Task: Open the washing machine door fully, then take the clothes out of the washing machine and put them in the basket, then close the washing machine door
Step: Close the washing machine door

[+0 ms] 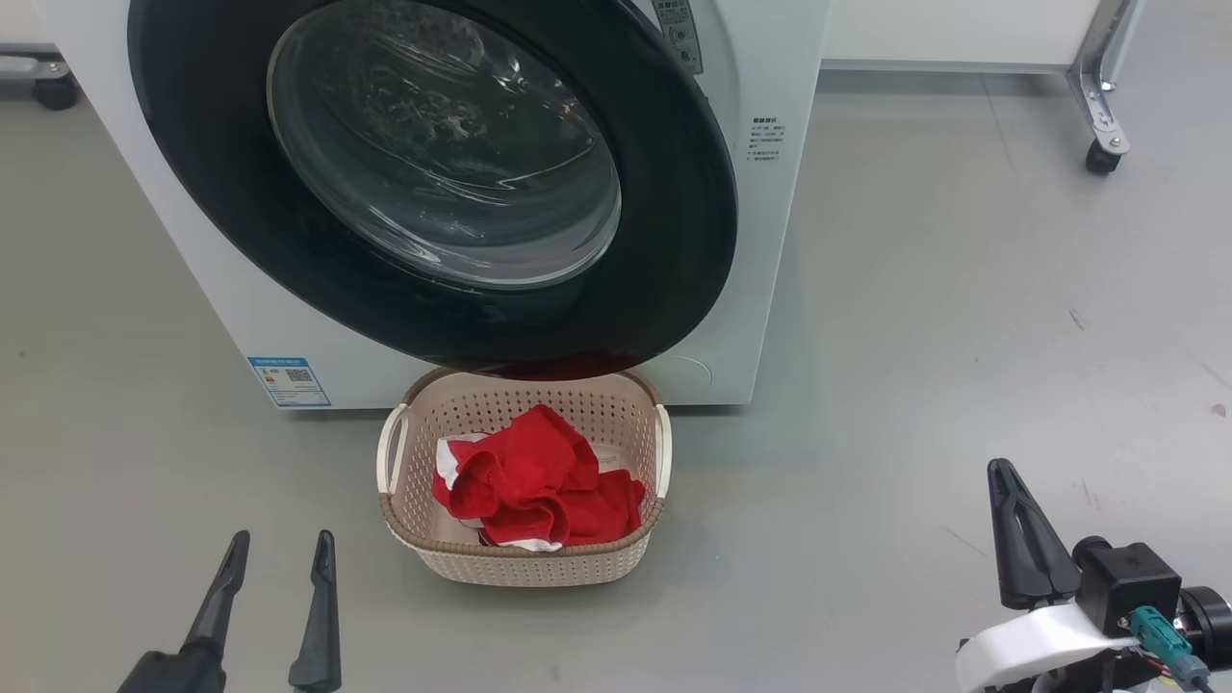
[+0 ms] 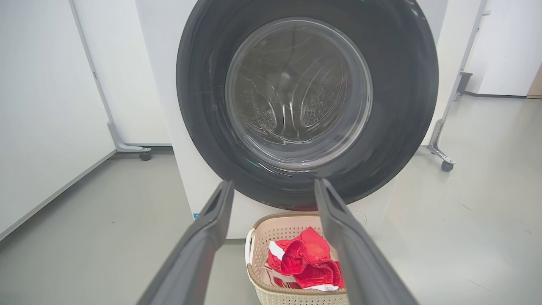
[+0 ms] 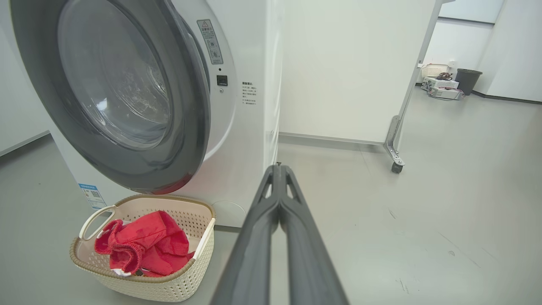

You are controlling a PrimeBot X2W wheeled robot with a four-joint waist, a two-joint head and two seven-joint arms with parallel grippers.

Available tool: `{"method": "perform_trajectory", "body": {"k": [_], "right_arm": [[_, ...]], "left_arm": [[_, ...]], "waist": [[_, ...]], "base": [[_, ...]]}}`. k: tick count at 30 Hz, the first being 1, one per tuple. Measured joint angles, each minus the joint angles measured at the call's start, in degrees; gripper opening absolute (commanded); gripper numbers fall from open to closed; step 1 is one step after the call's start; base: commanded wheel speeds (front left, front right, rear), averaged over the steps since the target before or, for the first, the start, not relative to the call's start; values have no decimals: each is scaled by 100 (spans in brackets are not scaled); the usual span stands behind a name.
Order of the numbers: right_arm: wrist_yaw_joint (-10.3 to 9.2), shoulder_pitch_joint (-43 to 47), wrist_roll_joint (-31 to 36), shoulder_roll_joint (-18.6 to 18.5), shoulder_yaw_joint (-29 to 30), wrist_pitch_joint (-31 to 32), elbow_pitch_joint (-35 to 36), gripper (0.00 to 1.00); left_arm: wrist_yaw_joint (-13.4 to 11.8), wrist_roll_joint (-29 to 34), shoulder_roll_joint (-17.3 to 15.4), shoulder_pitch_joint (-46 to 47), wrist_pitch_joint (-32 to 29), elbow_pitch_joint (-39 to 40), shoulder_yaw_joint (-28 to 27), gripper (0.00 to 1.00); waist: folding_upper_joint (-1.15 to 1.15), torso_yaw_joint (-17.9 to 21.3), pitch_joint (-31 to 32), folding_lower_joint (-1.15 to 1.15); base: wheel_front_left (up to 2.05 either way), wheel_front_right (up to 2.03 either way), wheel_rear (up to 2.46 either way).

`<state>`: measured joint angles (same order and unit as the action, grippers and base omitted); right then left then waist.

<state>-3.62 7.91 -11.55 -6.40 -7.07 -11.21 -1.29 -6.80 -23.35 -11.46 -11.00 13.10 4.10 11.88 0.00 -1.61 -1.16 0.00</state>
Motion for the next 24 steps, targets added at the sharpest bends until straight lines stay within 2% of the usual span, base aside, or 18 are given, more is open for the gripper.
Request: {"method": "perform_trajectory", "body": {"k": [7, 15, 24], "right_arm": [[10, -12, -1, -166, 76, 141, 12, 0], [124, -447, 1, -424, 156, 272, -43, 0], [427, -1312, 37, -508, -100, 470, -189, 0]], "left_arm": [[-1, 76, 71, -1, -51, 53, 86, 100], [-1, 147, 153, 36, -51, 142, 253, 100], [-1, 211, 213, 321, -51, 252, 389, 100]], "waist": [[0, -82, -58, 0], [0, -266, -245, 0], [0, -565, -589, 0]], "base": [[0, 0, 0], [0, 0, 0], [0, 0, 0]]}}
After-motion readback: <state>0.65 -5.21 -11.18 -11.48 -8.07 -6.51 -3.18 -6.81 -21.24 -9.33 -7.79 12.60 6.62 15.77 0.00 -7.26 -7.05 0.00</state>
